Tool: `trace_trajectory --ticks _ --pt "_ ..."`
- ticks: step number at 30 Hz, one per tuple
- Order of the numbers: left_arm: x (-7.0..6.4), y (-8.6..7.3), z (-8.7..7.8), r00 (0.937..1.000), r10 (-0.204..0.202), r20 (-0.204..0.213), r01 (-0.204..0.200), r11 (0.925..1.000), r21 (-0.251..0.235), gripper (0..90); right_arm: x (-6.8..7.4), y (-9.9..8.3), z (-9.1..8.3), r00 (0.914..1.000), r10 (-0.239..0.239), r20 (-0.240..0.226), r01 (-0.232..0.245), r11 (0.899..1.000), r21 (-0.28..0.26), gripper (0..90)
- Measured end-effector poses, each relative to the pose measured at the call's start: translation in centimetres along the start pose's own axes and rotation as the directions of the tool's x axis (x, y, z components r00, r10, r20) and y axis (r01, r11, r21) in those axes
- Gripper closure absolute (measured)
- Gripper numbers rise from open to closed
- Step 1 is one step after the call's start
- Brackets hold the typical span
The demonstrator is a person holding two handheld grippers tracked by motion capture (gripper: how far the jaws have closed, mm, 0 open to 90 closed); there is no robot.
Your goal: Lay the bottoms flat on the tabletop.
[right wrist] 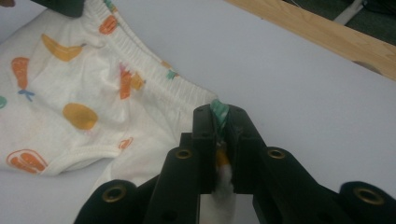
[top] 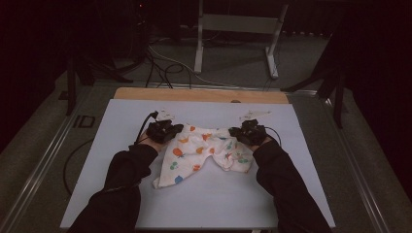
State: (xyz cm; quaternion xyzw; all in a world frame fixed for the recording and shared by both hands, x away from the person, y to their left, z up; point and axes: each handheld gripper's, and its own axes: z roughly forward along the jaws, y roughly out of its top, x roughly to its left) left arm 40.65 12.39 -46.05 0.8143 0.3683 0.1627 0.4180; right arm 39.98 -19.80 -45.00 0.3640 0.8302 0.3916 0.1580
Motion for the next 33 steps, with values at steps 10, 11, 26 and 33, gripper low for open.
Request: trace_trajectory --ticks 10,11,26,33 --pt "1.4 0.8 2.5 0.9985 -0.002 -0.054 0.002 1.0 0.007 89.5 -2.1 0.6 2.6 0.9981 0.049 0.038 -0.05 0.999 0.02 82.2" --pt "1.4 0.8 2.5 0.9985 -0.002 -0.054 0.002 1.0 0.007 89.5 -2.2 0.6 2.9 0.998 0.051 0.038 -0.052 0.998 0.024 81.9" --pt "2.9 0.4 5.5 0.9927 -0.056 -0.107 0.063 0.996 0.063 60.2 -3.5 1.4 5.4 0.9919 0.075 0.102 -0.08 0.995 0.054 53.6" --pt "3.2 0.3 5.0 0.9926 -0.115 -0.04 0.118 0.9878 0.101 15.8 -4.0 1.1 4.7 0.9883 0.136 0.07 -0.138 0.99 0.028 18.4"
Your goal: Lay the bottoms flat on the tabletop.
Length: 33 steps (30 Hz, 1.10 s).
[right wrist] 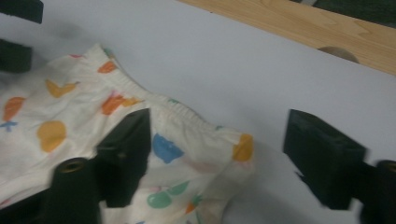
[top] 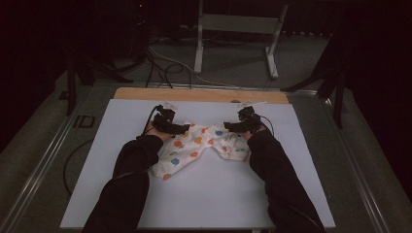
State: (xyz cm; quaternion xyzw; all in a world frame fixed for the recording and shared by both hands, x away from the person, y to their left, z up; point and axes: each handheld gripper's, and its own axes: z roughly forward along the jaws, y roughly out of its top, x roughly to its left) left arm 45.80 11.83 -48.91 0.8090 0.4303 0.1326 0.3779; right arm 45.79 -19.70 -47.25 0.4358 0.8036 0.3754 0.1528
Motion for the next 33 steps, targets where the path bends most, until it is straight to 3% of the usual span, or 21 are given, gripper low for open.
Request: trace_trajectory --ticks 4,10,19,25,33 --pt "-0.2 0.1 -0.6 0.9995 0.008 0.031 -0.008 1.0 -0.005 10.0 0.2 0.0 -0.3 0.9996 -0.014 -0.023 0.014 1.0 -0.009 13.9" --pt "-1.3 0.5 -2.3 0.9944 0.06 0.087 -0.058 0.998 -0.024 2.4 1.0 -0.1 -1.4 0.9971 -0.056 -0.052 0.054 0.998 -0.027 12.6" --pt "-2.2 -0.1 -4.3 0.9867 0.107 0.123 -0.103 0.9941 -0.033 1.0 2.1 -0.4 -2.7 0.9935 -0.094 -0.064 0.092 0.995 -0.034 10.0" --pt "-2.9 -0.8 -6.5 0.978 0.15 0.145 -0.141 0.9876 -0.068 1.1 2.9 -0.9 -4.3 0.9901 -0.121 -0.07 0.117 0.991 -0.066 9.7" --pt "-4.0 -2.4 -10.4 0.9597 0.213 0.184 -0.194 0.9744 -0.113 3.1 4.5 -3.3 -6.9 0.9835 -0.153 -0.096 0.144 0.985 -0.097 9.7"
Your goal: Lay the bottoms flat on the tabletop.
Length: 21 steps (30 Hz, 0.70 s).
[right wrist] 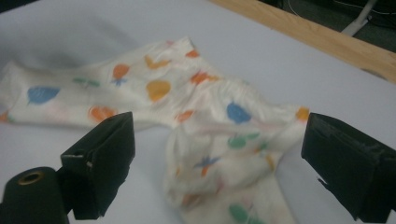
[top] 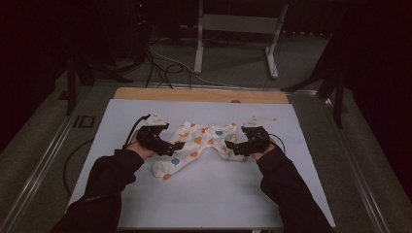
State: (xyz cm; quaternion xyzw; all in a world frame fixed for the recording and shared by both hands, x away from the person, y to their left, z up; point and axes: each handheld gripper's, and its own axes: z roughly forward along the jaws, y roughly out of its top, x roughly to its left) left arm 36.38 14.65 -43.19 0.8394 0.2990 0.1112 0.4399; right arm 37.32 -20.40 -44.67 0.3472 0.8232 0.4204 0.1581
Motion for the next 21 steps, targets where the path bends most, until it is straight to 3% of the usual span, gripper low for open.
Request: trace_trajectory --ticks 8,14,16,21 --pt "-3.1 -2.4 -2.8 0.9969 0.052 0.06 -0.05 0.9984 -0.026 9.2 1.0 -2.7 -1.6 0.9996 0.02 -0.021 -0.02 1.0 0.003 9.9" --pt "-5.8 -4.9 -3.2 0.9825 0.102 0.155 -0.099 0.9947 -0.026 22.9 1.4 -3.7 -3.0 0.9993 0.027 -0.026 -0.027 1.0 -0.002 10.0" --pt "-6.5 -5.7 -2.7 0.9771 0.111 0.182 -0.112 0.9937 -0.004 28.1 1.5 -3.9 -3.3 0.999 0.036 -0.027 -0.036 0.999 -0.01 10.2" --pt "-6.8 -7.5 -0.8 0.9835 0.142 0.111 -0.153 0.9832 0.099 34.2 2.2 -4.4 -3.6 0.9982 0.027 -0.054 -0.027 1.0 -0.012 10.2"
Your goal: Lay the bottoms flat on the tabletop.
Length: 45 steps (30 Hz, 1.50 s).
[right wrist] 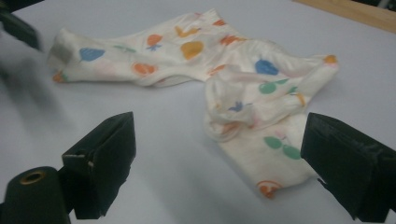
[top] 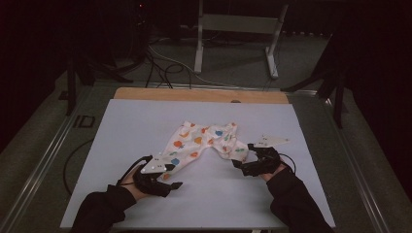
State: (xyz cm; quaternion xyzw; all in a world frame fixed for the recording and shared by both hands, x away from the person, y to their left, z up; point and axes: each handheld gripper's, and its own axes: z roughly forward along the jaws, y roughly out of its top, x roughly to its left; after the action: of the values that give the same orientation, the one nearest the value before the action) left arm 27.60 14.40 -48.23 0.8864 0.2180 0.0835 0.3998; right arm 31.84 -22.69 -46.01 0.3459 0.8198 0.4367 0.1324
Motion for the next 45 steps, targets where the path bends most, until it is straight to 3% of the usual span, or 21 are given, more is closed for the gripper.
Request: trace_trajectory --ticks 5,11,14,17,19,21,23,28,29,31,33,35,37,39,42,43,45 --pt "1.5 -1.1 2.0 0.9974 -0.008 -0.072 0.013 0.9968 0.079 39.1 0.6 -0.2 0.0 0.9999 -0.011 -0.013 0.011 1.0 0.007 10.2" --pt "3.4 -1.8 3.2 0.9902 -0.026 -0.137 0.039 0.9946 0.096 48.5 0.7 -0.1 0.0 0.9997 -0.016 -0.016 0.016 1.0 0.008 10.2" --pt "3.9 -1.8 3.2 0.9864 -0.022 -0.163 0.037 0.9955 0.088 63.2 0.6 -0.2 0.1 0.9997 -0.015 -0.021 0.015 1.0 0.008 10.2" --pt "4.0 -1.8 3.2 0.9817 -0.016 -0.19 0.032 0.996 0.083 85.1 0.7 -0.4 0.4 0.9995 -0.014 -0.029 0.014 1.0 0.016 10.2" --pt "4.0 -1.7 3.1 0.9816 -0.006 -0.191 0.023 0.9962 0.084 86.2 0.6 -0.4 0.5 0.9995 -0.015 -0.028 0.016 1.0 0.017 10.3" --pt "4.0 -1.5 2.8 0.9848 -0.021 -0.172 0.032 0.9973 0.066 87.2 0.6 -0.4 0.4 0.9996 -0.014 -0.025 0.014 1.0 0.017 10.3" --pt "3.6 -0.9 2.3 0.9871 -0.001 -0.16 0.011 0.998 0.062 87.2 0.6 -0.4 0.3 0.9996 -0.012 -0.024 0.012 1.0 0.012 10.3" --pt "1.9 1.4 0.2 0.998 0.023 -0.059 -0.025 0.9991 -0.035 87.0 0.4 -0.2 -0.2 0.9998 -0.002 -0.02 0.002 1.0 -0.003 10.3" --pt "1.9 1.4 0.2 0.998 0.023 -0.059 -0.025 0.9991 -0.035 86.9 0.4 -0.2 -0.2 0.9998 -0.002 -0.02 0.002 1.0 -0.003 10.3" --pt "2.3 1.6 -0.3 0.9993 -0.038 -0.003 0.038 0.9956 -0.085 86.9 0.3 -0.2 -0.2 0.9999 -0.002 -0.014 0.002 1.0 -0.002 10.3" --pt "2.7 1.5 -0.4 0.9975 -0.069 0.01 0.07 0.9928 -0.097 86.7 0.2 -0.2 -0.3 0.9999 0.002 -0.016 -0.002 1.0 -0.002 10.8" --pt "3.5 1.1 -0.3 0.9916 -0.121 0.045 0.126 0.9865 -0.105 86.7 0.1 -0.3 -0.2 0.9999 0.005 -0.016 -0.005 1.0 0.0 11.7" --pt "4.3 0.5 0.0 0.9875 -0.157 -0.01 0.156 0.9843 -0.083 86.2 0.0 -0.3 -0.2 0.9998 0.011 -0.014 -0.011 1.0 0.001 11.8" --pt "5.5 -0.3 0.4 0.9758 -0.205 -0.075 0.2 0.9773 -0.069 85.1 0.0 -0.4 -0.1 0.9998 0.009 -0.015 -0.009 1.0 0.004 11.8" --pt "7.0 -1.7 0.9 0.9554 -0.237 -0.176 0.233 0.9715 -0.044 83.4 0.0 -0.4 0.1 0.9999 0.005 -0.014 -0.005 1.0 0.011 11.9" --pt "7.5 -2.1 0.9 0.9492 -0.255 -0.184 0.251 0.9669 -0.048 83.5 0.1 -0.4 0.1 0.9999 0.006 -0.016 -0.006 1.0 0.01 11.8" --pt "8.1 -2.6 1.0 0.9397 -0.262 -0.22 0.259 0.9649 -0.044 82.7 0.2 -0.4 0.2 0.9998 0.004 -0.017 -0.004 1.0 0.012 11.9"
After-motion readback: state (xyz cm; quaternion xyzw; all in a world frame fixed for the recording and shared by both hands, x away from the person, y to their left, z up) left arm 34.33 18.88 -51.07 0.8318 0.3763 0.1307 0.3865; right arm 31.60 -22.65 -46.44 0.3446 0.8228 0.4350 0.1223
